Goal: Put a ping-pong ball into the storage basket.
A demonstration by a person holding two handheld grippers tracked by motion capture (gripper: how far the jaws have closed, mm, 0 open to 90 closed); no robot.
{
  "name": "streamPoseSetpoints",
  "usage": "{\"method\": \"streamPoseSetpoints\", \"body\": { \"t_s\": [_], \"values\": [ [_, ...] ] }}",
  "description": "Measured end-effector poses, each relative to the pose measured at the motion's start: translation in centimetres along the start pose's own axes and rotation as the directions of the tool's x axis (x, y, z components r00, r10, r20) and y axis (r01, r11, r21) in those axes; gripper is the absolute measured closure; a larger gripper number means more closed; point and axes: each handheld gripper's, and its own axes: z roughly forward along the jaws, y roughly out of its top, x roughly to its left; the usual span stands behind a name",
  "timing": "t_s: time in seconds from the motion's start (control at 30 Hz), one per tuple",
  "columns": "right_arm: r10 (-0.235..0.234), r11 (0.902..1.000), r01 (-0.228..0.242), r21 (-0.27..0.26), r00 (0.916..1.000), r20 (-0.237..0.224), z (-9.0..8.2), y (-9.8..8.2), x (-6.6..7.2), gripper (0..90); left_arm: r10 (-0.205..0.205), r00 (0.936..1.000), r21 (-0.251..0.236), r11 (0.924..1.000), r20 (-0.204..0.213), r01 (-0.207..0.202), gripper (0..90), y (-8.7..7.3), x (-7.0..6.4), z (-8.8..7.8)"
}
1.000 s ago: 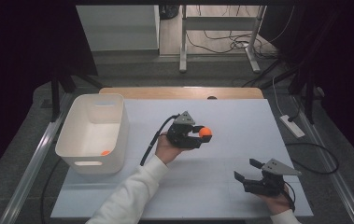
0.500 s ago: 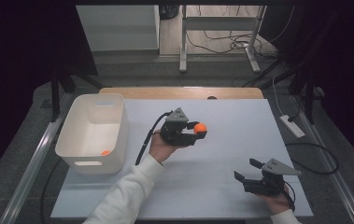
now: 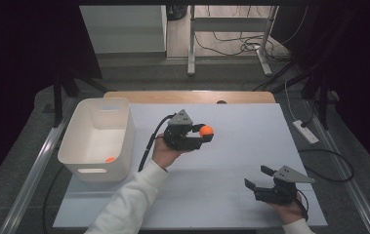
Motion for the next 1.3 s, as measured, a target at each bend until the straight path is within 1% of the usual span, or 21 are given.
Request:
{"method": "streamPoseSetpoints", "body": {
  "t_s": [0.23, 0.67, 1.3],
  "values": [
    [0.0, 1.0, 0.0, 0.0, 1.0, -0.001, 0.0, 0.0, 0.0, 16.4, 0.003, 1.0, -0.015, 0.9999, -0.008, -0.003, 50.6, 0.3, 0.0, -0.7],
    [0.001, 1.0, -0.001, 0.001, 1.0, -0.001, 0.0, 0.0, 0.1, 16.4, -0.001, 0.9997, -0.023, 0.9997, -0.026, 0.001, 50.6, 0.5, 0.3, -1.6],
    [0.001, 1.0, -0.001, 0.002, 1.0, -0.002, 0.0, 0.0, 0.1, 16.4, -0.004, 0.9973, -0.038, 0.9993, -0.073, 0.001, 50.6, 0.8, 0.9, -3.6]
  ]
}}
